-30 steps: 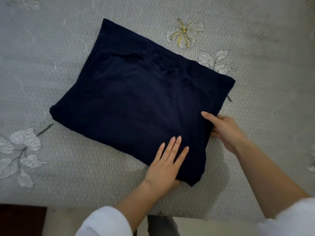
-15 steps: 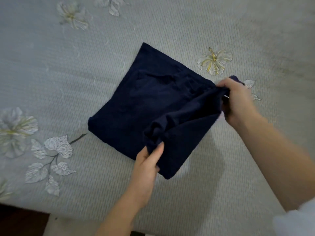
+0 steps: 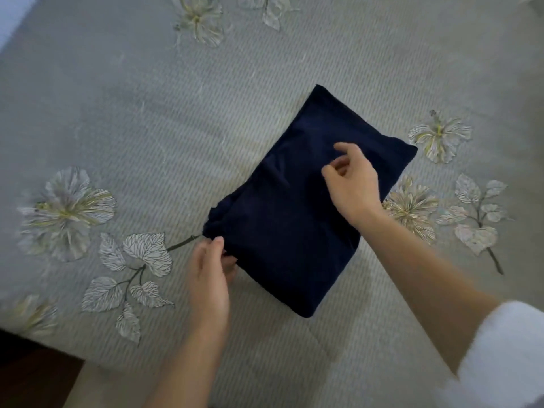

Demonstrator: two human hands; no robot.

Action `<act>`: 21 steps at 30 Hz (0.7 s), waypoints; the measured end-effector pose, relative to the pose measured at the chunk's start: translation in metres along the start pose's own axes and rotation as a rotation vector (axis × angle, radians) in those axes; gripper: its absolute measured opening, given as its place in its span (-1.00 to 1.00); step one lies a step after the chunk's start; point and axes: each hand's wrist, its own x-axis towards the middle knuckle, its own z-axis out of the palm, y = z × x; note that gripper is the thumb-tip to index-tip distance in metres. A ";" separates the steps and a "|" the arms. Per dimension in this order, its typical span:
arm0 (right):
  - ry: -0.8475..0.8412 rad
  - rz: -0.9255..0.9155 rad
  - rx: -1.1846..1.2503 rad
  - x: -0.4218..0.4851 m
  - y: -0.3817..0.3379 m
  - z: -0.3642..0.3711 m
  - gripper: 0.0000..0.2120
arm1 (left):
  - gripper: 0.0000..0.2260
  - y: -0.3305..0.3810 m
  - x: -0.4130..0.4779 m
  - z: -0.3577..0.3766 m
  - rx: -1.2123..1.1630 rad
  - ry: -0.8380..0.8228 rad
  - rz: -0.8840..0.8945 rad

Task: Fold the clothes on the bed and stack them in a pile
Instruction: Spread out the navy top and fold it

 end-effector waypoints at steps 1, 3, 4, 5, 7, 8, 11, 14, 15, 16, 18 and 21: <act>0.122 0.012 -0.001 -0.006 0.012 -0.002 -0.57 | -0.81 -0.003 -0.002 -0.003 0.071 0.025 0.065; 0.363 0.102 -0.024 -0.015 0.033 -0.009 -0.54 | -0.76 -0.009 -0.006 -0.004 0.168 0.005 0.127; 0.440 0.197 -0.024 -0.018 0.041 -0.011 -0.50 | -0.71 -0.010 -0.008 -0.002 0.195 -0.037 0.113; 0.458 0.308 0.012 -0.017 0.048 -0.014 -0.48 | -0.65 -0.011 -0.008 0.001 0.203 -0.091 0.080; 0.354 0.442 0.214 -0.013 0.054 -0.019 -0.60 | -0.68 -0.010 -0.007 0.010 0.196 -0.154 0.048; 0.276 0.455 0.320 -0.010 0.055 -0.023 -0.72 | -0.72 -0.009 -0.006 0.014 0.168 -0.146 0.036; 0.242 0.486 0.461 -0.004 0.058 -0.040 -0.87 | -0.75 -0.001 0.003 0.023 0.048 -0.042 0.003; 0.144 0.593 0.545 -0.026 0.070 -0.058 -0.87 | -0.78 0.007 0.012 0.017 0.038 0.060 0.079; 0.013 0.646 0.539 -0.040 0.076 -0.062 -0.90 | -0.78 0.010 0.015 0.011 0.076 0.088 0.118; -0.163 0.705 0.529 -0.056 0.083 -0.067 -0.91 | -0.77 0.013 0.019 0.002 0.145 0.118 0.161; -0.375 0.776 0.524 -0.084 0.096 -0.074 -0.84 | -0.77 0.017 0.030 -0.017 0.262 0.156 0.207; -0.152 0.724 0.671 -0.094 0.112 -0.080 -0.67 | -0.60 0.014 0.040 -0.039 0.282 0.138 0.126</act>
